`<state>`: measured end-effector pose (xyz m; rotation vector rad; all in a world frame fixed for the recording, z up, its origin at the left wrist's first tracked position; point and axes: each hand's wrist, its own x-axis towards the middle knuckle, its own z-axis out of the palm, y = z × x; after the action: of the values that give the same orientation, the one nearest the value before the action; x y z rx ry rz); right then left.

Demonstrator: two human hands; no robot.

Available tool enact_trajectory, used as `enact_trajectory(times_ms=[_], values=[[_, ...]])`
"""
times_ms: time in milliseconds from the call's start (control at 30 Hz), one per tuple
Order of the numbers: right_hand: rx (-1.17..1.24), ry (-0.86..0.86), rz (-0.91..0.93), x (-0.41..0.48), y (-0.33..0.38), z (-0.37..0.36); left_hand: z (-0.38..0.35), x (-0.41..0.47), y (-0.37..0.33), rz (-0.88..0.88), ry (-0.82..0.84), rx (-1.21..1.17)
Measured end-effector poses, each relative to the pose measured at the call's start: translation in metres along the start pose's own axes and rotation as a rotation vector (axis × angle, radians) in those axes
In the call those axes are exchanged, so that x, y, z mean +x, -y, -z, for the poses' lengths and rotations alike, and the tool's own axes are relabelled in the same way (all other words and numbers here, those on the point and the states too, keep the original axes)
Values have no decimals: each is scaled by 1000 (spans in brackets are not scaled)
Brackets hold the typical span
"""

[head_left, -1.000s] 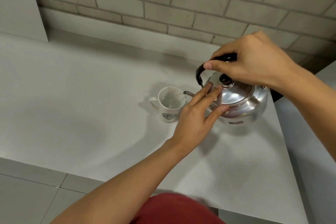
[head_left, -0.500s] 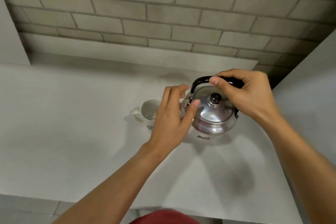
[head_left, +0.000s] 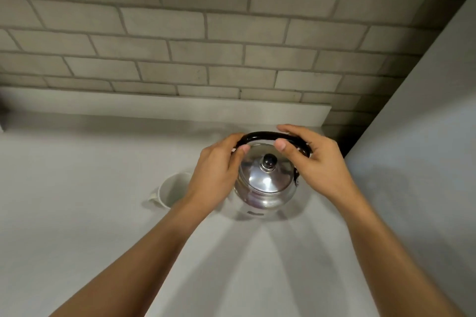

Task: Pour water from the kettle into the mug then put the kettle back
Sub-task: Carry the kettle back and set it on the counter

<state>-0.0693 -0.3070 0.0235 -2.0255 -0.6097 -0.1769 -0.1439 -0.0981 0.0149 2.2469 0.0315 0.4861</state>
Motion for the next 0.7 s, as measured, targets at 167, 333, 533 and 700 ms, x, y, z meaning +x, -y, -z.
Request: enact_trajectory(times_ms=[167,333,533,700], values=[[7,35,-64,20,-31,3,2,38,10,27,-55,56],[-38,32,-14,68,-59,-10,-8,87,34,67,-26,79],[-37,47,-145,128,-95,-44,-21,148,73,246,78,13],[-53,83,-197,146,-109,-58,-34,165,89,353,88,-2]])
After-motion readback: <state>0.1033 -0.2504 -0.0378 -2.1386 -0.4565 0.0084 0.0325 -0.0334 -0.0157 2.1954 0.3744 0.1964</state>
